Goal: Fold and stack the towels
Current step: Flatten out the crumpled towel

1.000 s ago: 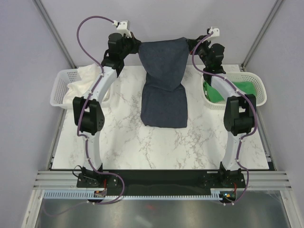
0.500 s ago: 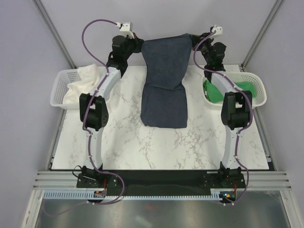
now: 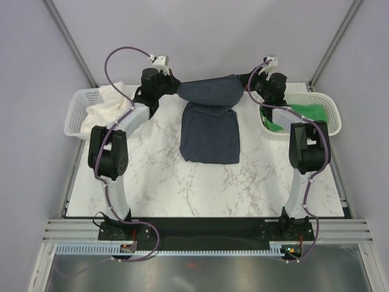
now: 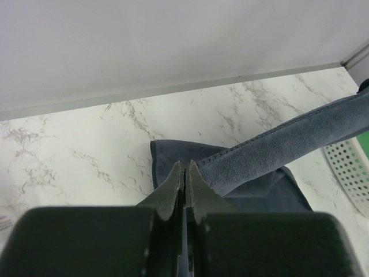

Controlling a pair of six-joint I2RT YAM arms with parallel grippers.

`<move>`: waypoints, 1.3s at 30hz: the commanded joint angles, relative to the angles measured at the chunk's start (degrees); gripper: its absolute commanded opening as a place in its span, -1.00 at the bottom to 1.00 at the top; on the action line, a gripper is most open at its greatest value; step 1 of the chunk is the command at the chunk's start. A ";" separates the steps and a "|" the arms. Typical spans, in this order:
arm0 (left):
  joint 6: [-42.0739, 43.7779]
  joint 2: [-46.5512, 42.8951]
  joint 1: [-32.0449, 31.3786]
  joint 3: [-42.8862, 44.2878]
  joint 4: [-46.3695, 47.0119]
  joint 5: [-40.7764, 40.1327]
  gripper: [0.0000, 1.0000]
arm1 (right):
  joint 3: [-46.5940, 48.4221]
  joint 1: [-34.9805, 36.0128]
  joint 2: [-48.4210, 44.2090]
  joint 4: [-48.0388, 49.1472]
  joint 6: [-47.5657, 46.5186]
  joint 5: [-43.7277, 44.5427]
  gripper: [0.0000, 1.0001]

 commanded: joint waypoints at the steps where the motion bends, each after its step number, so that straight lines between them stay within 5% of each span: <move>1: 2.53 -11.71 0.30 -3.39 4.12 -1.11 -0.95 | -2.46 -0.58 -9.63 2.04 1.75 -3.26 -1.00; 6: 0.60 -19.72 0.04 -10.50 -0.87 3.73 -0.95 | -6.16 0.82 -18.24 -10.15 3.87 -10.65 -1.00; 11: -3.09 -24.99 -1.19 -19.99 -6.15 3.57 -0.95 | -17.92 9.42 -26.77 -30.20 -5.26 -6.10 -1.00; 22: -5.38 -21.22 -1.63 -27.65 -18.55 -5.23 -0.95 | -31.83 17.61 -28.55 -31.35 -4.57 4.47 -0.97; 31: -3.97 -17.44 -1.72 -26.16 -19.78 -7.69 -0.95 | -26.75 17.09 -23.54 -37.86 -15.91 -5.20 0.10; 39: -3.45 -16.12 -1.72 -25.46 -20.05 -6.90 -0.95 | -22.68 16.22 -18.70 -42.62 -19.08 -7.15 0.23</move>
